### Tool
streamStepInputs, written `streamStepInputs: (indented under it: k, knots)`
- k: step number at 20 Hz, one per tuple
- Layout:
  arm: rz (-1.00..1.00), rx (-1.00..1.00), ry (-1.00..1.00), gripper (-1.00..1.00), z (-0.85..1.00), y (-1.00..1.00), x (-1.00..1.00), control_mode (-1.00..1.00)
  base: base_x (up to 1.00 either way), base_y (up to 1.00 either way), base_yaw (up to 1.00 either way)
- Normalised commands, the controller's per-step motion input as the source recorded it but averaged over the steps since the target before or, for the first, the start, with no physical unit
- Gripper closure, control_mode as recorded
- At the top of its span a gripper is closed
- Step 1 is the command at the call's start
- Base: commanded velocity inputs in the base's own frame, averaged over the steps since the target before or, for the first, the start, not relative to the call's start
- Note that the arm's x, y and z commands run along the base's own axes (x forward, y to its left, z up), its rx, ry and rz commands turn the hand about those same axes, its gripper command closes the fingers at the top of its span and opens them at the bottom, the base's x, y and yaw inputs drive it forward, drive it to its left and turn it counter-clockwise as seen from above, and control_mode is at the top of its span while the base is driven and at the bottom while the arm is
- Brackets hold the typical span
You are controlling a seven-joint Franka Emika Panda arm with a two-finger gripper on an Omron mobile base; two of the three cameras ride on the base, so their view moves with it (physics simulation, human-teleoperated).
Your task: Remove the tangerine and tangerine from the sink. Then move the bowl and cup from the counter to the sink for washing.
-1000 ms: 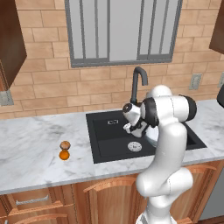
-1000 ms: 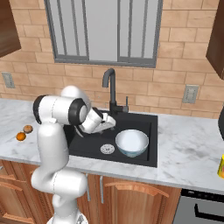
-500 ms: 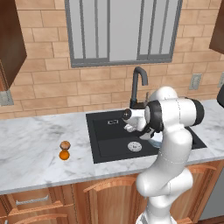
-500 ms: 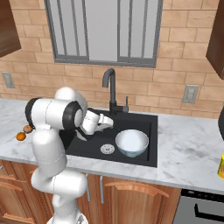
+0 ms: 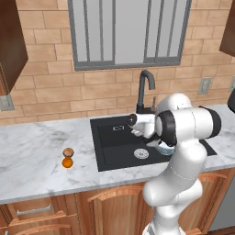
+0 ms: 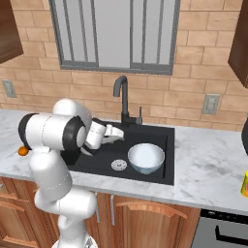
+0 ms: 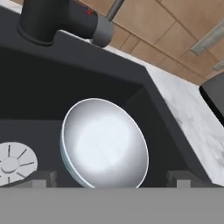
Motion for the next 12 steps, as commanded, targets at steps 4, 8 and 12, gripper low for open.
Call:
streamStepInputs:
  k: [4,8,12]
  knots:
    - [-0.03,0.0,0.04,-1.0,0.5,0.0,-0.07,-1.0,0.0,0.0,0.0]
    - [0.0,0.0,0.14,-1.0,0.39,0.0,-0.14,-1.0,0.0,0.0,0.0]
    - [0.0,0.0,0.11,-1.0,0.27,0.0,-0.27,-1.0,0.0,0.0,0.0]
